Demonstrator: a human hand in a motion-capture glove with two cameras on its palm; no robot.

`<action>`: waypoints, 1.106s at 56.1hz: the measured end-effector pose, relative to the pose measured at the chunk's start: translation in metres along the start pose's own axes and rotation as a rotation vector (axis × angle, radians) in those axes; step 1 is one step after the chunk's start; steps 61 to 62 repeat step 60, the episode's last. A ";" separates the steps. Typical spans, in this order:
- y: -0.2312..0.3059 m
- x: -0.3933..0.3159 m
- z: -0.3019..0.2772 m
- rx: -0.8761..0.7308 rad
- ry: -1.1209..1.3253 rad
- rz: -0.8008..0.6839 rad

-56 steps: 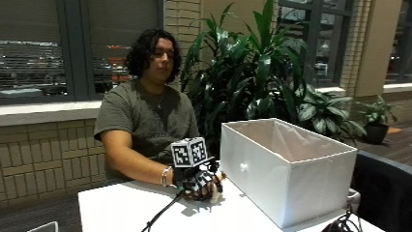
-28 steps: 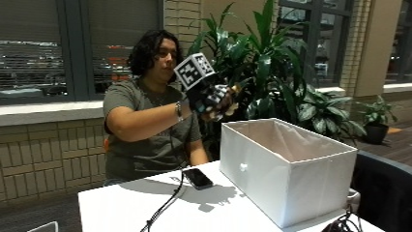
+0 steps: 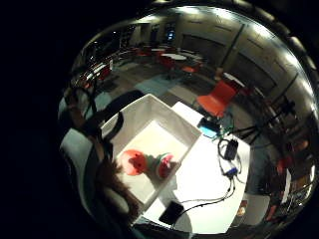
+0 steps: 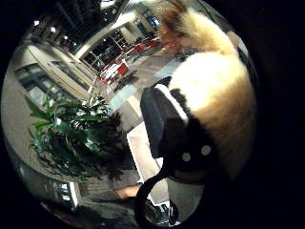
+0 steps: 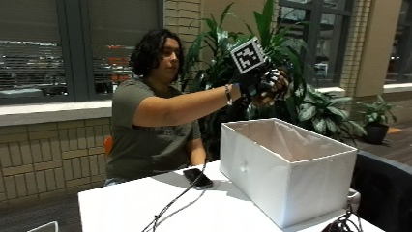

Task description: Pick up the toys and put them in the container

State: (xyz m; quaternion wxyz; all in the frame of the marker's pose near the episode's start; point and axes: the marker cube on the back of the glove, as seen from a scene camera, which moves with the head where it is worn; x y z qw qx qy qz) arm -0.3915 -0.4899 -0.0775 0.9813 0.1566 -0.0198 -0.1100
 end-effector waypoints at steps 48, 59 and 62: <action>0.322 0.222 0.018 -0.289 0.016 -0.069; 0.345 0.247 0.031 -0.244 0.077 -0.047; 0.346 0.249 0.031 -0.244 0.076 -0.045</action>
